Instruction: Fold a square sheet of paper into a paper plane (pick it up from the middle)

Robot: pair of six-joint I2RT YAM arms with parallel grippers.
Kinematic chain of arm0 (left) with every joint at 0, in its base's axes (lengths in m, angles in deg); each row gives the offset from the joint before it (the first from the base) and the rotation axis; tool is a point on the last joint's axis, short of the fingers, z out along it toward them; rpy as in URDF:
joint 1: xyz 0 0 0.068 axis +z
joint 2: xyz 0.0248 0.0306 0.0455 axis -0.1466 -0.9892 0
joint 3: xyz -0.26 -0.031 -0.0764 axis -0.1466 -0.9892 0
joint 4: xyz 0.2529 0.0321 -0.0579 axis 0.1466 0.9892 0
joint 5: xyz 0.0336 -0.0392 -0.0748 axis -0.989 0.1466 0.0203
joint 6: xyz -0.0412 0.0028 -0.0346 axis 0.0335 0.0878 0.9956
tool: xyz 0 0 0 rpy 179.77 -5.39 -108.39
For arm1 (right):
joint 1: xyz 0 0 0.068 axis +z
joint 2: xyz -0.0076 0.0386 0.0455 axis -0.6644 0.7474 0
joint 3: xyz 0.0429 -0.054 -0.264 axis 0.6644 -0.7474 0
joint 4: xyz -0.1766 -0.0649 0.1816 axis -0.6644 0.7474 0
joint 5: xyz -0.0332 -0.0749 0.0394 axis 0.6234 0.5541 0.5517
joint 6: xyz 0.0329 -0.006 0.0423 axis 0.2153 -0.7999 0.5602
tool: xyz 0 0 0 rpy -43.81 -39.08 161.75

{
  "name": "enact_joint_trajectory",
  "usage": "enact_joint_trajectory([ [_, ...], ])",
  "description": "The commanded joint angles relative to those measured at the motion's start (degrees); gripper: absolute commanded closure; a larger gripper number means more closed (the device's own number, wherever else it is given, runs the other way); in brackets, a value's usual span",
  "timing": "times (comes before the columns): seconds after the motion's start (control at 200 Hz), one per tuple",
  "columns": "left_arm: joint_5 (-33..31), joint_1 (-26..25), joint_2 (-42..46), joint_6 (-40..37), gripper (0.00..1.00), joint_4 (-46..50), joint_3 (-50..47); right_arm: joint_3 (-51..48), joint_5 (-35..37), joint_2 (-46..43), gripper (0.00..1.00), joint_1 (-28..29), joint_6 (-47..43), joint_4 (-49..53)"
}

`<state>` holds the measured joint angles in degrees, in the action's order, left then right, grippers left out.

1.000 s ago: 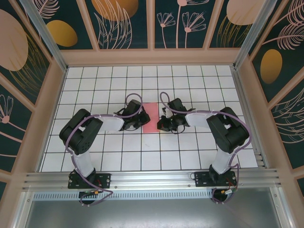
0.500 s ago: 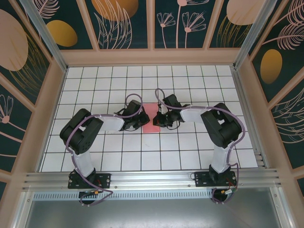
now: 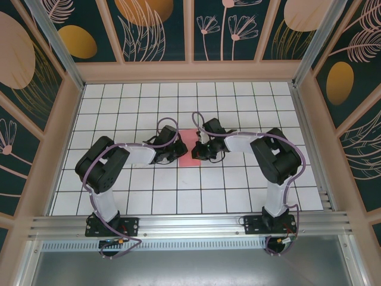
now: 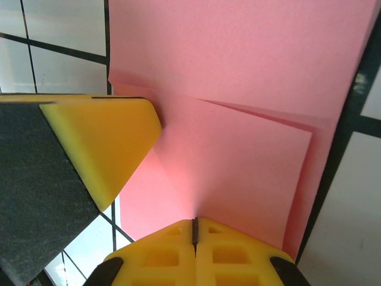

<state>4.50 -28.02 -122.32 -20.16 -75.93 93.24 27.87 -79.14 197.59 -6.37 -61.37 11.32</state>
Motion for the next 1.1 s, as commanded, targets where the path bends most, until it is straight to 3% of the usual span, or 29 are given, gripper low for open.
enact_joint_trajectory([
  [0.0,-2.0,0.0,-2.4,0.6,0.87,3.5,0.1,1.4,0.6,1.3,0.98,0.5,-1.4,2.7],
  [0.25,-3.3,0.1,-2.4,1.3,0.88,5.2,-0.2,-2.7,2.2,-0.1,0.98,-0.2,-3.5,4.8],
  [0.666,-4.0,0.1,-3.1,2.3,0.88,5.4,-1.3,-16.1,-1.0,-7.5,0.98,-2.7,-4.5,1.9],
  [0.956,-2.1,0.1,-2.5,0.7,0.87,5.0,0.7,-12.5,0.4,-14.6,0.98,-3.6,-1.7,0.3],
  [1.091,-0.8,0.0,-2.0,-0.4,0.87,4.8,2.0,-10.6,-0.1,-12.7,0.98,-3.3,0.6,-2.3],
])
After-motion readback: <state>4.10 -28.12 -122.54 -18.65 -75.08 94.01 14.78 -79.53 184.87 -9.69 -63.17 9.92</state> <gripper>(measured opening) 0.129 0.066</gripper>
